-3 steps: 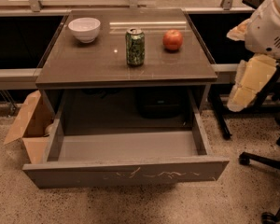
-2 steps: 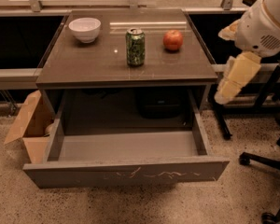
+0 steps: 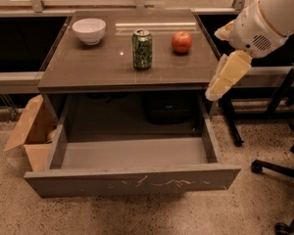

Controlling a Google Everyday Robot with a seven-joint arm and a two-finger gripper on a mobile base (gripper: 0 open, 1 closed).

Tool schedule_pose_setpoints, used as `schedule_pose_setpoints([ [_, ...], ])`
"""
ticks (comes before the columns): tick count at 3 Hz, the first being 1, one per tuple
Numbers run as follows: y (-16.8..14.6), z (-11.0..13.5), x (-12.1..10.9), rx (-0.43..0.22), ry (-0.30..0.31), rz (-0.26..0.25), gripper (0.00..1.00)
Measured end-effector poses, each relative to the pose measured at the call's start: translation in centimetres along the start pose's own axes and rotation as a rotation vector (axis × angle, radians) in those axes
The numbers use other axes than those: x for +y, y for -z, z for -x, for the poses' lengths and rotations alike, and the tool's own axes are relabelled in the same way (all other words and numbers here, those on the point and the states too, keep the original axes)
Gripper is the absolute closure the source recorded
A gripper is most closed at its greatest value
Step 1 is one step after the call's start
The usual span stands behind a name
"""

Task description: Place green can into top drawer

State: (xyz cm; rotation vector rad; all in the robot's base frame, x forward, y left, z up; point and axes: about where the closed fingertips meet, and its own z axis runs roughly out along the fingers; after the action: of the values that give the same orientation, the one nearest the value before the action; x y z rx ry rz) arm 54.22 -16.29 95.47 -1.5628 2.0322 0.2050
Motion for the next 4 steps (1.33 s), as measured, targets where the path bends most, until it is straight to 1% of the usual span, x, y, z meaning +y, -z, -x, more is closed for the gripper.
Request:
schedule_pose_setpoints([
  [1,-2.3,2.1,-2.5,-0.049,0.043,0.011,0.00],
  [2,-6.4,6.1,-6.8,-0.147,0.092,0.036,0.00],
  [3,-8.5,8.5,-9.0,-0.209,0.089,0.033,0.00],
  [4,-11.0,10.9,-10.5,-0.283,0.062,0.045,0.00],
])
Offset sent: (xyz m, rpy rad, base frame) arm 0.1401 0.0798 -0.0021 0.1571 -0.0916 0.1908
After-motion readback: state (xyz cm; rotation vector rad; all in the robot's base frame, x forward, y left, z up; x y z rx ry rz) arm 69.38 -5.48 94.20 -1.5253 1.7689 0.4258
